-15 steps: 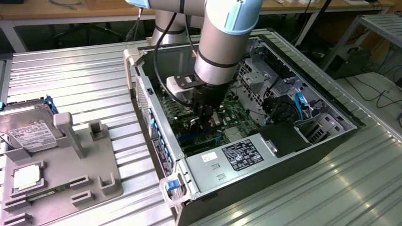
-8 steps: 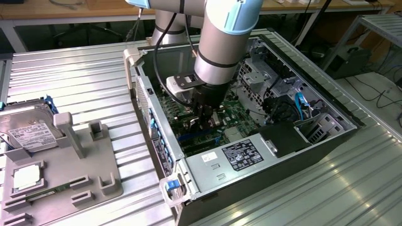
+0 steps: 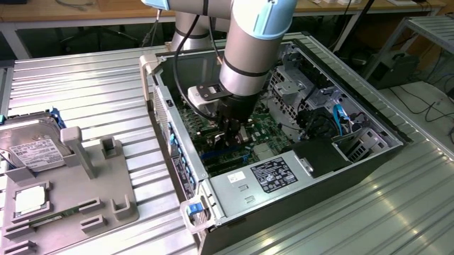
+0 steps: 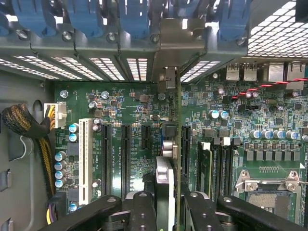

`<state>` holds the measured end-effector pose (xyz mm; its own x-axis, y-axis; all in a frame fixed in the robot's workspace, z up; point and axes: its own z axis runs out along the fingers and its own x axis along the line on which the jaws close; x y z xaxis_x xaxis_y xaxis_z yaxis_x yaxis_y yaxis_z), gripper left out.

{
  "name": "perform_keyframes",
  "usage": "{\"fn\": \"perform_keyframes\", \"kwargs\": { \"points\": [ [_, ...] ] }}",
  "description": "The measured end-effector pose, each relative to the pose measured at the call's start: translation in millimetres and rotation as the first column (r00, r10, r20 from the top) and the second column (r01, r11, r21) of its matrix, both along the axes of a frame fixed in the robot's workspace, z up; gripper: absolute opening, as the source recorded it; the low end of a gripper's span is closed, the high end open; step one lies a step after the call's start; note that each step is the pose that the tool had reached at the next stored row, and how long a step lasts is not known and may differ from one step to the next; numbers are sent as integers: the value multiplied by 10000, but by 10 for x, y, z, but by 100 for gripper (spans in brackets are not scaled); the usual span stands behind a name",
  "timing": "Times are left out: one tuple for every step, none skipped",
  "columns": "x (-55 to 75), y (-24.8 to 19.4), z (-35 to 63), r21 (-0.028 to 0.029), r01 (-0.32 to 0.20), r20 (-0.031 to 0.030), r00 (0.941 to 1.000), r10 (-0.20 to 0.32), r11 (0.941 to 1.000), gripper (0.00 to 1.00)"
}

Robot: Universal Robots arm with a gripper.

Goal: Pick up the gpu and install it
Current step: 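Insert the gpu into the slot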

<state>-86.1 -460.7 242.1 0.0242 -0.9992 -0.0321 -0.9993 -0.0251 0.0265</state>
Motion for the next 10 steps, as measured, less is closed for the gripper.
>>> {"fn": "perform_keyframes", "kwargs": {
  "points": [
    [0, 0, 0, 0, 0, 0, 10000, 0, 10000, 28],
    [0, -1, -2, -1, 1, 0, 10000, -1, 10000, 28],
    [0, -1, -3, -1, 0, 0, 10000, 0, 10000, 28],
    [0, -1, -6, -2, 0, -1, 10000, 0, 10000, 28],
    [0, -1, -9, -2, 0, -1, 10000, 0, 10000, 28],
    [0, -1, -14, -3, 0, 0, 10000, 0, 10000, 28],
    [0, -1, -22, -6, 0, -2, 10000, 0, 10000, 28],
    [0, -1, -37, -7, 0, -4, 10000, 0, 10000, 28],
    [0, -1, -51, -2, 0, -3, 10000, 0, 10000, 28],
    [0, -1, -55, -5, 1, -6, 10000, -1, 10000, 28]
  ]
}}
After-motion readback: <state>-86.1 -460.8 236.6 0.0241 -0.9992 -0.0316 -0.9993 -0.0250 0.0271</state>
